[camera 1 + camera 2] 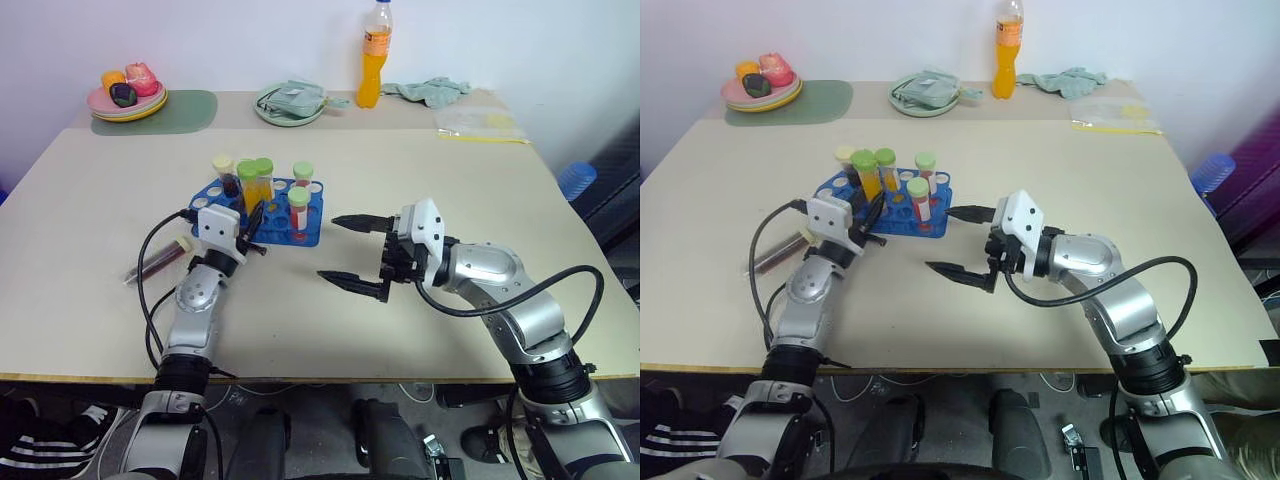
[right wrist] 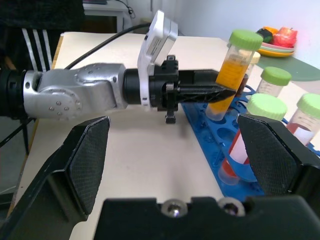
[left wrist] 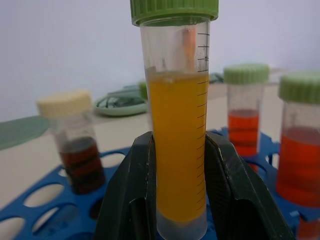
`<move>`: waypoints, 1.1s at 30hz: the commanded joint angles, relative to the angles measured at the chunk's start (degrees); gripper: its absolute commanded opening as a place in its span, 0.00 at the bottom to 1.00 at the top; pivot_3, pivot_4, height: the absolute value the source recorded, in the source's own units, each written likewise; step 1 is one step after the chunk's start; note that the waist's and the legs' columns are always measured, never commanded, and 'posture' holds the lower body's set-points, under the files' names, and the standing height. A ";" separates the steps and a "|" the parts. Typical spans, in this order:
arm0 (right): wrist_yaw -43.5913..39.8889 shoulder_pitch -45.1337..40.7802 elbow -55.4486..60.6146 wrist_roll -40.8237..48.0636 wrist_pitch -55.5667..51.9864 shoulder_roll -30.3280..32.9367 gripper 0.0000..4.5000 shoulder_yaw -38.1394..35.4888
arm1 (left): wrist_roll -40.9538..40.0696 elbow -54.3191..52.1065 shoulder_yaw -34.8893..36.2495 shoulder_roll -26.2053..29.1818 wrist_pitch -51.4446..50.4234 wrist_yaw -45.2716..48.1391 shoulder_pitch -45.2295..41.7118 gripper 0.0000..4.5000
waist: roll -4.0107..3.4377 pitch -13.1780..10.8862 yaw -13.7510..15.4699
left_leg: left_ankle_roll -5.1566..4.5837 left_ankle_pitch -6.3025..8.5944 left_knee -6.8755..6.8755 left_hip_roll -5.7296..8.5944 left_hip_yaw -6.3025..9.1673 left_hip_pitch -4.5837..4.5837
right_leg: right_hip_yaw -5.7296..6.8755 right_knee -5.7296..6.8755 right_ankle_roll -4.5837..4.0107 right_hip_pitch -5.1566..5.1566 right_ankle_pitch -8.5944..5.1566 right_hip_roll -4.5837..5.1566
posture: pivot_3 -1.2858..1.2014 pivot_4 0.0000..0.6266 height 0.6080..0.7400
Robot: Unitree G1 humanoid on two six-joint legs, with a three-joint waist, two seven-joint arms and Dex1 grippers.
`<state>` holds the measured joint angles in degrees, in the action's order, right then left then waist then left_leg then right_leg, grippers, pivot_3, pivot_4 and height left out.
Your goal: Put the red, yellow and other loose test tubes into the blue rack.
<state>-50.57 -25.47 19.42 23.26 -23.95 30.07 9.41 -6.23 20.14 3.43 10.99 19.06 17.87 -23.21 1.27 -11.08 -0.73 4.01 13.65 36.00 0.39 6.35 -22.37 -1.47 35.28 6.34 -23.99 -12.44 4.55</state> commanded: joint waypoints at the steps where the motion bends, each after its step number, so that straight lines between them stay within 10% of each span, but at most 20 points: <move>1: 0.56 -1.02 2.40 0.62 -0.06 0.16 1.00 -1.57 | 0.67 0.57 -0.65 -0.43 0.89 0.02 -0.37 0.17 | 0.00 0.00 -0.05 | 0.00 0.00 0.00 0.00 0.00 0.00 | 0.00 0.00 0.00 0.00 0.00 0.00 | 0.52 0.24 1.00; 19: 1.40 -1.71 0.83 -1.23 1.84 -0.38 1.00 -1.40 | -4.40 3.82 0.82 -1.95 -0.30 4.15 -0.74 0.17 | -0.01 0.01 0.03 | 0.00 0.00 0.03 0.01 0.04 0.08 | 0.01 -0.01 0.01 0.13 -0.01 0.00 | 0.52 0.24 1.00; 26: 1.32 -1.39 0.50 -1.71 2.54 -0.73 1.00 -1.13 | -4.94 -3.23 0.94 1.45 -3.82 6.68 0.29 0.95 | -0.01 0.01 -0.04 | 0.00 0.00 0.02 0.01 0.05 0.07 | 0.02 -0.02 0.01 0.12 -0.01 0.00 | 0.52 0.24 1.00; 33: 1.01 -1.08 0.49 -1.63 2.51 -0.35 1.00 -1.32 | -18.90 -28.93 7.29 14.75 -29.30 11.62 9.98 0.99 | -0.09 -0.04 -0.47 | -0.02 0.02 -0.09 -0.04 0.07 0.12 | 0.02 0.04 0.00 0.07 -0.02 -0.03 | 0.52 0.24 1.00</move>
<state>-49.43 -25.94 18.68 21.29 -22.46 29.79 9.13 -19.93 -2.92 7.22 22.72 -4.12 28.29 -13.52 1.18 -11.13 -1.19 3.99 13.67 35.94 0.35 6.42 -22.25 -1.44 35.34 6.31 -23.93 -12.48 4.51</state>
